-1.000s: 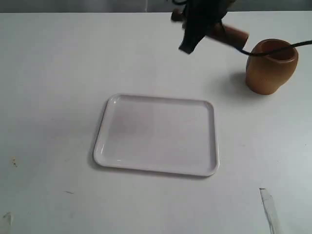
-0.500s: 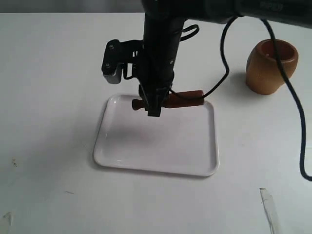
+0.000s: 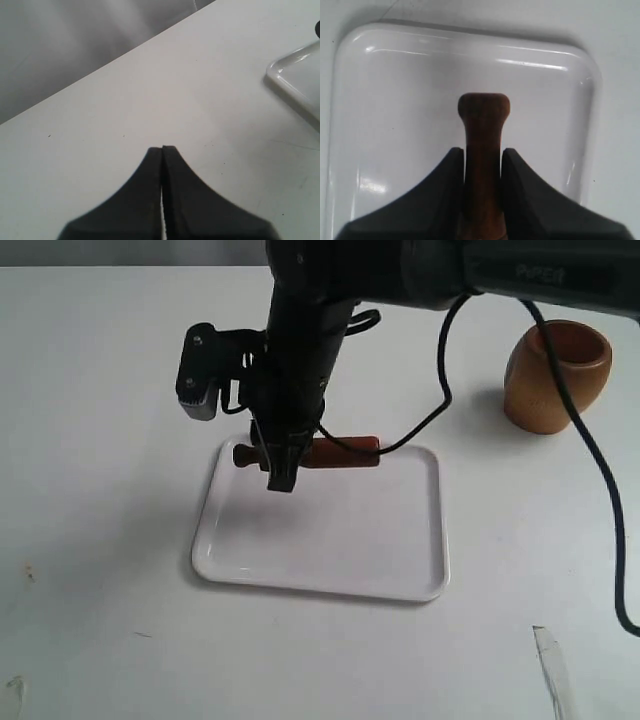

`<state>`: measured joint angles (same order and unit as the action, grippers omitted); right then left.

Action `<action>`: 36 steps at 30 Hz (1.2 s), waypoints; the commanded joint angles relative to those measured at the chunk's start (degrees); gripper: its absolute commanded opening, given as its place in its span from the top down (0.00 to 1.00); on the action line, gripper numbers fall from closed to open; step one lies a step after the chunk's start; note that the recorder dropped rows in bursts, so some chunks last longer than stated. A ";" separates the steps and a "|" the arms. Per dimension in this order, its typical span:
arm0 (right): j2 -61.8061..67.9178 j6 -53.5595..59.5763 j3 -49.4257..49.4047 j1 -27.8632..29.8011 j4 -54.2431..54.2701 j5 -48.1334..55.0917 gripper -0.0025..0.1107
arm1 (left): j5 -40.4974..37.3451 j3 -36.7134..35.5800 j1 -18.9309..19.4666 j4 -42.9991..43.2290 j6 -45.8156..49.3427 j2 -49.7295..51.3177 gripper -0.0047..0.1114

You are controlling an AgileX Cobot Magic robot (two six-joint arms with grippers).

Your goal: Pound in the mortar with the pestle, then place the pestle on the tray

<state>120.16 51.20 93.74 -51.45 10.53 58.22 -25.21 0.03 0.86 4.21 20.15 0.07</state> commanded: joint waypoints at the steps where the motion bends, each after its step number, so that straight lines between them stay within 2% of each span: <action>1: -0.47 0.63 -7.00 0.06 0.64 -9.54 0.98 | 0.17 -0.03 -0.44 -0.42 -0.47 -0.07 0.96; 2: -0.47 0.63 -7.87 0.06 0.64 -10.89 0.98 | 0.17 -0.03 -0.44 -0.42 -0.47 -0.07 0.96; 4: -0.47 0.63 -8.76 0.06 0.64 -11.68 0.91 | 0.17 -0.03 -0.44 -0.42 -0.47 -0.07 0.96; 5: -0.47 0.38 -8.76 0.06 0.64 -10.43 0.83 | 0.17 -0.03 -0.44 -0.42 -0.47 -0.07 0.96; 6: -0.47 0.38 -8.76 0.06 0.64 -9.76 0.80 | 0.17 -0.03 -0.44 -0.42 -0.47 -0.07 0.96; 7: -0.47 0.38 -8.76 0.06 0.64 -8.57 0.73 | 0.17 -0.03 -0.44 -0.42 -0.47 -0.07 0.96; 8: -0.47 0.21 -8.76 0.06 0.64 -8.47 0.69 | 0.17 -0.03 -0.44 -0.42 -0.47 -0.07 0.96; 9: -0.47 -1.08 -8.76 0.06 0.47 -8.33 0.60 | 0.17 -0.03 -0.44 -0.42 -0.47 -0.07 0.96; 10: -0.47 -3.29 -8.76 0.06 -1.17 -7.70 0.51 | 0.17 -0.03 -0.44 -0.42 -0.47 -0.07 0.96; 12: -0.60 -6.65 -8.76 0.06 -5.80 -7.02 0.41 | 0.17 -0.03 -0.44 -0.42 -0.47 -0.07 0.96; 13: -0.99 -8.71 -8.76 0.06 -8.11 -7.44 0.41 | 0.17 -0.03 -0.44 -0.42 -0.47 -0.07 0.96; 14: -2.30 -11.52 -8.65 0.06 -8.90 -9.46 0.46 | 0.17 -0.03 -0.44 -0.42 -0.47 -0.07 0.96; 18: -10.75 -16.96 -8.65 0.06 -8.88 -21.01 0.78 | 0.17 -0.03 -0.44 -0.42 -0.47 -0.07 0.96; 23: -17.35 -27.72 -8.65 0.28 -12.42 -28.83 0.97 | 0.17 -0.03 -0.44 -0.42 -0.47 -0.07 0.96; 29: -23.86 -41.50 -13.81 0.28 -24.07 -39.32 0.98 | 0.17 -0.03 -0.44 -0.42 -0.47 -0.07 0.96; 34: -32.26 -42.48 -23.55 0.28 -25.08 -49.12 0.98 | 0.17 -0.03 -0.44 -0.42 -0.47 -0.07 0.96; 36: -38.17 -43.55 -30.69 0.28 -24.97 -56.70 0.98 | 0.17 -0.03 -0.44 -0.42 -0.47 -0.07 0.96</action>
<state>87.21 8.98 68.69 -51.35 -13.71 9.00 -25.21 0.03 0.86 4.21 20.15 0.07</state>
